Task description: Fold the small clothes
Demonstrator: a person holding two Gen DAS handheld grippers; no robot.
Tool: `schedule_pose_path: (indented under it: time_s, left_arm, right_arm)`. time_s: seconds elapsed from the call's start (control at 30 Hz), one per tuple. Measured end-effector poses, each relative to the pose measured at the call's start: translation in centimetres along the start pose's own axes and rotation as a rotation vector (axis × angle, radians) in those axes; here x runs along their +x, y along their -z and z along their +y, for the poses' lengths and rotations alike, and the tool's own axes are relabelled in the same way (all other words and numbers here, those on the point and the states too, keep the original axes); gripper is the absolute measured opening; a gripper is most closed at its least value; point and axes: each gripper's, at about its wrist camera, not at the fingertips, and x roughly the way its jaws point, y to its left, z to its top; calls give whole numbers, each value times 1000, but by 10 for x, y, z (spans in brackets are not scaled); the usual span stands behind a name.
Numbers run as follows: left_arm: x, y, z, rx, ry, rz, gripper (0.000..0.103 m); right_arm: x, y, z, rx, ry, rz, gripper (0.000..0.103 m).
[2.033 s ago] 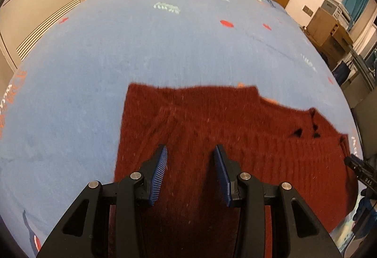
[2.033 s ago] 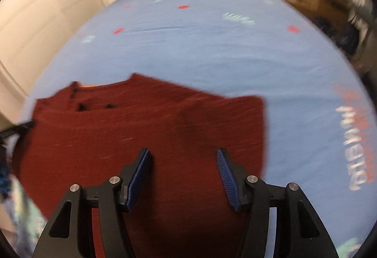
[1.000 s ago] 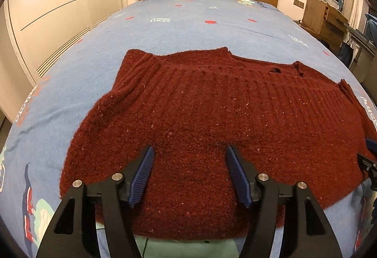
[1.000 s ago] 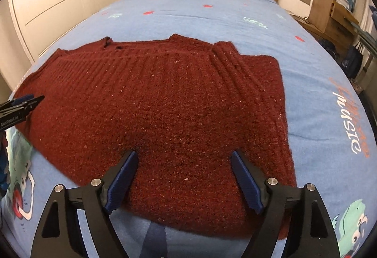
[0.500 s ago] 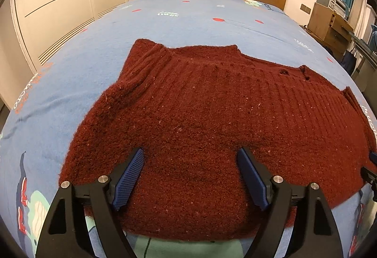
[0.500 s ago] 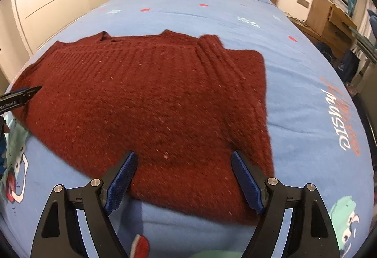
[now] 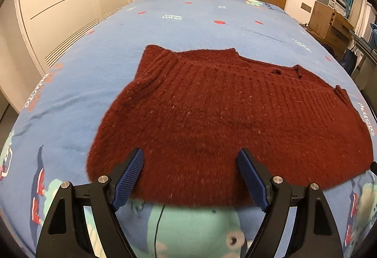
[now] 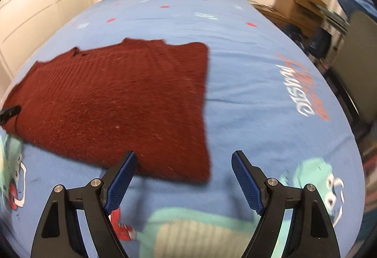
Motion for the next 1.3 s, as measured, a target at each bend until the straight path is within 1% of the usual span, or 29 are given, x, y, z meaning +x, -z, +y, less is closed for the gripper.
schedule_pose_path:
  time_s: [0.17, 0.3, 0.43, 0.57, 0.77, 1.0, 1.3]
  left_arm:
    - [-25, 9, -2, -11, 1, -14, 78]
    - [-44, 17, -7, -5, 8, -27, 78]
    - [-56, 23, -9, -19, 29, -28, 78]
    - [-64, 29, -8, -54, 56, -19, 80]
    - [-65, 36, -2, -103, 76, 3, 82]
    - [-54, 39, 6, -151, 82, 27, 84]
    - [-32, 44, 16, -214, 112, 63, 85]
  right_arm:
    - [-27, 17, -8, 34, 0, -15, 83]
    - [-47, 32, -8, 66, -22, -27, 83]
    - [-62, 46, -3, 88, -49, -32, 83]
    - [-74, 58, 4, 108, -69, -35, 83]
    - [-81, 77, 10, 138, -86, -15, 83]
    - [-86, 92, 2, 187, -92, 7, 83]
    - [-82, 99, 1, 200, -73, 46, 83]
